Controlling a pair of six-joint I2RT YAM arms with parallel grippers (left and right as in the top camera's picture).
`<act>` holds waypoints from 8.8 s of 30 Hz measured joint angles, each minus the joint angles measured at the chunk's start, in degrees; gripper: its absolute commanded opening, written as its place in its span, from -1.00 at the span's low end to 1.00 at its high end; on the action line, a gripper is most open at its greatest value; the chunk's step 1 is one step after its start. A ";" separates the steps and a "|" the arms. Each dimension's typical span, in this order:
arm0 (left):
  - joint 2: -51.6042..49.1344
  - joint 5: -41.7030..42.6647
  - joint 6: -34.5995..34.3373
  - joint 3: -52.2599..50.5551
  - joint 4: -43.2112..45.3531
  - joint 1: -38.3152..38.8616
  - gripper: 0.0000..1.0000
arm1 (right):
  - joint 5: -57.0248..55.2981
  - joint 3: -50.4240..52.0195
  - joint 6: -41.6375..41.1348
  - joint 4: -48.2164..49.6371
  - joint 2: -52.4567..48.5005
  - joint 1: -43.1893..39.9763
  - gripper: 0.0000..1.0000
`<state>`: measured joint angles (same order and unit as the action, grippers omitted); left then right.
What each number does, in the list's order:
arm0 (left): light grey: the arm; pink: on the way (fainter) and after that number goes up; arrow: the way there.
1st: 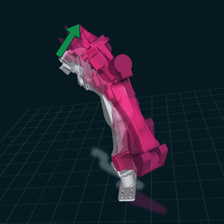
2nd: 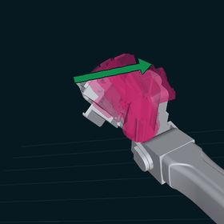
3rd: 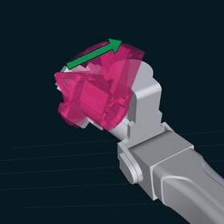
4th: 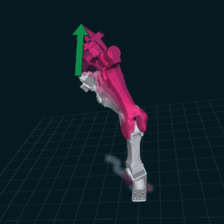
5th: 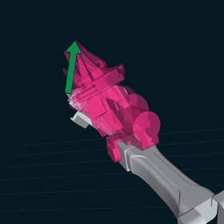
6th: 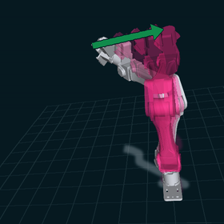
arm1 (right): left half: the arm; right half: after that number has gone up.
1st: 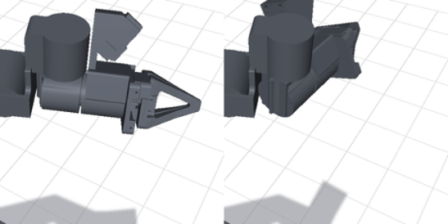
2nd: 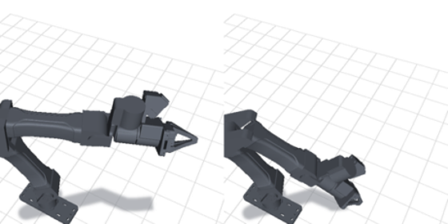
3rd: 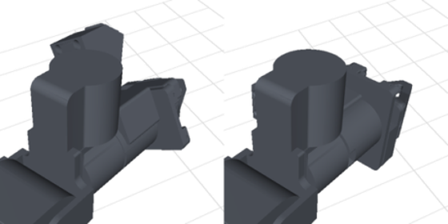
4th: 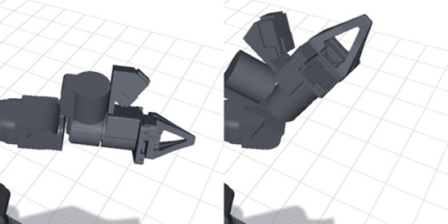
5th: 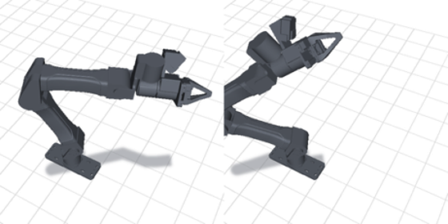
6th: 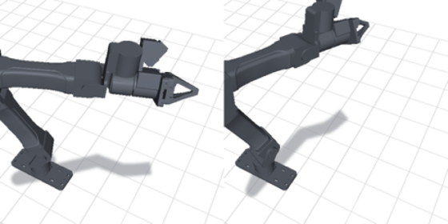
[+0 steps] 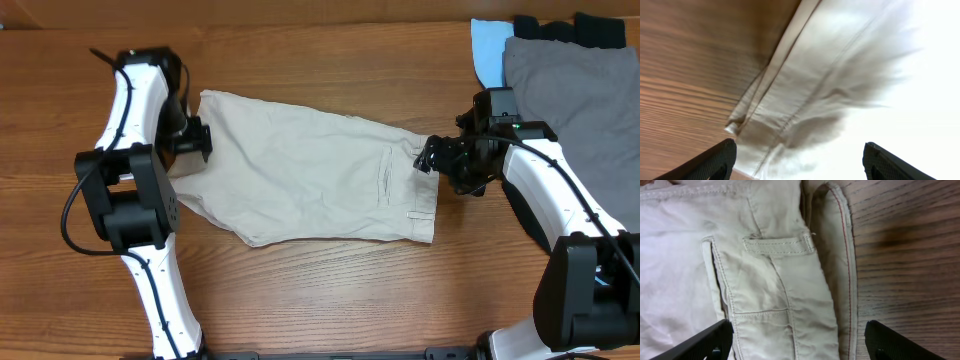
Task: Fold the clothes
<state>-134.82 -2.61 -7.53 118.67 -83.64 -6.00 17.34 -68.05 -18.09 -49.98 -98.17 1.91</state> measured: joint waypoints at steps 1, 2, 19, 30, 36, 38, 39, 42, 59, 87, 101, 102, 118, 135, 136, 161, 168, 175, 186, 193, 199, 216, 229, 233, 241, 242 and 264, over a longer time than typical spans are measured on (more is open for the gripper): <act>0.09 0.74 0.50 1.79 -0.42 0.00 0.68 | 0.13 0.00 0.09 0.02 0.00 0.00 0.75; 0.24 1.62 0.94 3.32 -0.81 0.00 0.68 | 0.31 0.00 0.13 -0.04 0.00 0.00 0.75; 16.72 15.82 12.02 7.34 -5.11 -0.13 0.75 | 5.62 0.00 3.87 -0.04 0.00 0.00 0.83; 20.17 31.41 22.60 4.09 -1.95 -5.05 0.69 | 6.75 0.00 5.73 0.17 0.00 0.00 0.86; 19.52 32.85 24.17 -5.95 7.67 -5.62 0.42 | 6.86 0.02 6.12 0.52 0.00 0.00 0.86; 19.39 32.65 24.00 -9.97 11.93 -5.62 0.32 | 6.84 0.02 6.12 0.59 0.00 0.00 0.86; 19.26 32.30 23.89 -12.52 14.56 -5.62 0.25 | 6.75 0.02 6.14 0.55 0.00 0.00 0.87; 19.08 30.64 23.47 -19.23 21.16 -5.62 0.11 | 6.38 0.02 6.14 0.52 0.00 0.00 0.88; 14.51 23.54 16.63 -35.93 45.03 -5.64 -0.92 | 3.45 0.02 6.14 -0.63 0.00 -0.02 0.89; 12.83 18.69 7.80 -35.04 45.09 -4.52 -0.92 | 3.43 13.16 6.03 19.08 -2.64 -0.07 0.55; 12.83 16.44 5.62 -34.47 43.85 -4.46 -0.92 | 15.96 20.83 3.45 26.47 -2.73 -1.11 -0.92; 12.81 16.35 5.14 -34.25 43.32 -4.46 -0.92 | 16.22 20.68 3.15 25.62 -2.73 -1.38 -0.92; 11.72 25.40 3.15 -33.35 30.45 -1.16 -0.92 | 13.27 -6.08 11.02 -12.92 3.32 -10.38 -0.92; 11.58 26.01 -0.31 -33.35 34.62 5.77 -0.91 | 3.61 -13.88 -1.36 6.10 3.37 21.55 -0.92; 11.58 26.01 -0.33 -33.35 34.71 5.81 -0.91 | 2.93 -13.88 -2.32 7.52 3.10 23.15 -0.93; 8.96 20.37 2.27 -12.76 12.68 5.88 -0.02 | -7.54 -14.03 -15.34 28.94 -10.10 37.11 -0.92; 8.94 17.59 2.80 3.39 4.13 3.85 0.04 | -7.74 -14.03 -15.41 29.86 -10.23 37.13 -0.93; 9.03 17.99 2.80 13.81 4.00 -2.82 0.07 | -5.70 -14.03 -14.64 38.77 -14.34 38.14 0.95; 9.01 18.01 3.37 13.81 3.54 -2.95 0.29 | 3.96 -14.12 -7.15 33.35 -14.05 39.91 1.00; 9.01 17.99 7.87 12.55 3.30 0.72 0.68 | 4.79 -14.56 -6.45 16.59 -3.80 23.41 1.00; 9.01 15.43 10.75 5.03 5.14 6.19 0.89 | 4.66 -15.02 -4.28 3.30 -2.14 9.38 1.00; 9.01 9.88 11.15 -16.15 17.88 6.67 0.83 | 3.21 -15.02 0.33 -0.11 -2.16 3.10 1.00; 9.25 8.90 12.79 -25.33 27.85 7.26 -0.35 | 1.09 -15.02 0.37 -0.17 -2.16 3.10 1.00; 10.08 9.42 13.09 -27.08 29.27 8.48 -0.92 | 0.63 -15.02 0.35 -0.22 -2.16 3.10 1.00; 10.84 9.97 4.70 -28.46 31.56 8.46 -0.92 | 0.39 -15.02 0.35 -0.94 -2.16 3.10 1.00; 10.86 10.58 3.17 -28.61 32.28 8.15 -0.91 | 0.39 -15.02 0.37 -1.14 -2.16 3.10 1.00; 9.42 17.03 -50.16 -29.66 56.65 -15.13 -0.92 | 0.37 -15.02 0.33 -3.13 -2.16 3.10 1.00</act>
<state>-125.40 14.41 -57.69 89.01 -26.98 -21.12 17.72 -83.07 -17.76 -53.10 -100.33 5.02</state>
